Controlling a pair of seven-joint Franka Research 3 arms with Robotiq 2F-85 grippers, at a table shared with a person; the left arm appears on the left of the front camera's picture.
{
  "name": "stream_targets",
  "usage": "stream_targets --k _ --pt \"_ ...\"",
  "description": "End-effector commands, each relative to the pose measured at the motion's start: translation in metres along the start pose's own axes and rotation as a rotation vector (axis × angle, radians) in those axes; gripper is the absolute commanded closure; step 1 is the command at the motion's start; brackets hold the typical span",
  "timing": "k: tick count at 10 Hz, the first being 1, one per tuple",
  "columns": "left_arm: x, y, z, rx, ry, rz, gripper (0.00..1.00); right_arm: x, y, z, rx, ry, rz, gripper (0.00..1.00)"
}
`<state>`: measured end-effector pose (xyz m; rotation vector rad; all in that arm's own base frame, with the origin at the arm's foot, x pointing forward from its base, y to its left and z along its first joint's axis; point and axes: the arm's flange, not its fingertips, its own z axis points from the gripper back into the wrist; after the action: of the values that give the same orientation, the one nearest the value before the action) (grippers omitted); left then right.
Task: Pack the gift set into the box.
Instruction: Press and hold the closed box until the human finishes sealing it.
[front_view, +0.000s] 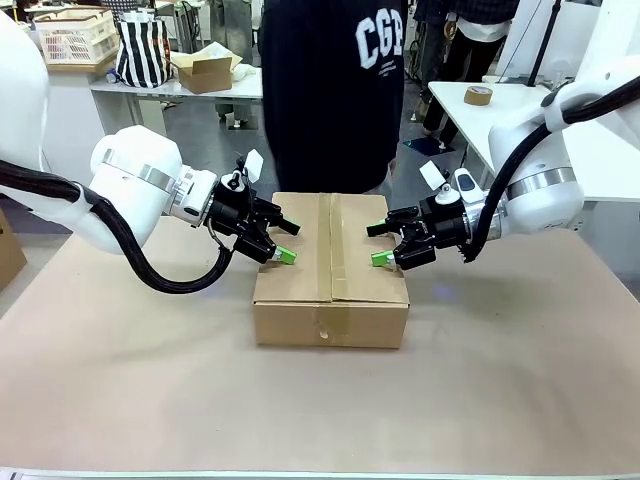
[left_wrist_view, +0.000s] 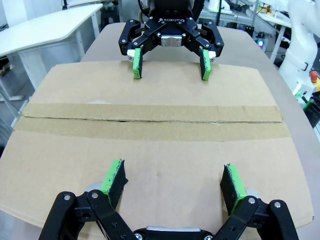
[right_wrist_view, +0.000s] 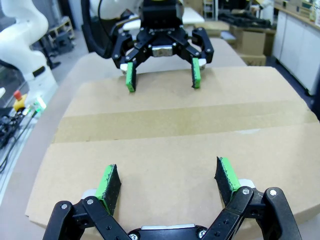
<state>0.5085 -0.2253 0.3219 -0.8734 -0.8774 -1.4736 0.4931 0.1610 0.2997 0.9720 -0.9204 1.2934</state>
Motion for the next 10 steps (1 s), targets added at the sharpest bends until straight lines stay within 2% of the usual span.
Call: stream_targets --k 1,10 --pt "-0.0053 -0.0005 -0.0012 -0.003 0.004 0.0 0.0 -0.003 0.0002 -0.0001 -0.003 0.006 -0.005 0.0" --pt "-0.0053 -0.0005 -0.0012 -0.003 0.004 0.0 0.0 -0.003 0.0002 -0.0001 -0.003 0.006 -0.005 0.0"
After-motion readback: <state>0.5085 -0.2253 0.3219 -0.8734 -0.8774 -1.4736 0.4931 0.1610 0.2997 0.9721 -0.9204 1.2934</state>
